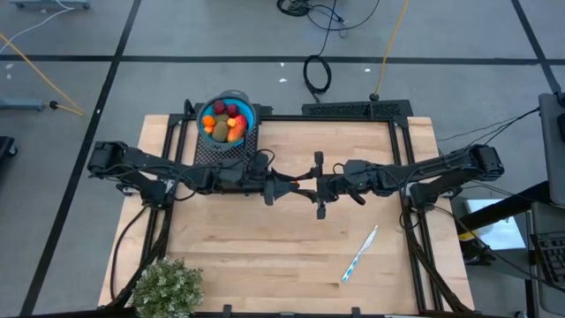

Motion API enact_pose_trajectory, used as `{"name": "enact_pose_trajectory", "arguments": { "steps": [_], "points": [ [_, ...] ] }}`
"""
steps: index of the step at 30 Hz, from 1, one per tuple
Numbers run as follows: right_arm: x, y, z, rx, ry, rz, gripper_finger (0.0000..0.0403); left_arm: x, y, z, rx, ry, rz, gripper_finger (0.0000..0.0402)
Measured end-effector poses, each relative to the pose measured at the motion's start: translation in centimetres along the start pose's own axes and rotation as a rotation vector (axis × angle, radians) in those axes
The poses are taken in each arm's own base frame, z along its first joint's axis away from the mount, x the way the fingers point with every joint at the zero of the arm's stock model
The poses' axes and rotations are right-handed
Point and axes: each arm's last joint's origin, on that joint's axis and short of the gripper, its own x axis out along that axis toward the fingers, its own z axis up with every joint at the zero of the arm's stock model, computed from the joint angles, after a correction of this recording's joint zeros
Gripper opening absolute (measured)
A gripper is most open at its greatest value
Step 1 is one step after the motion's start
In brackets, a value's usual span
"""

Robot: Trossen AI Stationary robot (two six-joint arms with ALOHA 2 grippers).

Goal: Pick & Place Fruit
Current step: Put the peach into the blue strainer bowl on the shelf

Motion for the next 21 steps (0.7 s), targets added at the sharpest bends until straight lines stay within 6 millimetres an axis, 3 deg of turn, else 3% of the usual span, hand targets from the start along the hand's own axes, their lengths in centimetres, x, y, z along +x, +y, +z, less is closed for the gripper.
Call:
{"name": "enact_pose_trajectory", "arguments": {
  "steps": [15, 21],
  "points": [
    [0.0, -0.09, 0.16, 0.008, -0.016, -0.008, 0.0112, 0.0, 0.03, -0.08, -0.027, 0.031, -0.015, 0.0221],
    [0.0, -0.08, 0.15, 0.011, -0.016, -0.007, 0.0112, 0.0, 0.01, -0.09, -0.036, 0.036, -0.021, 0.0167]
  ]
}}
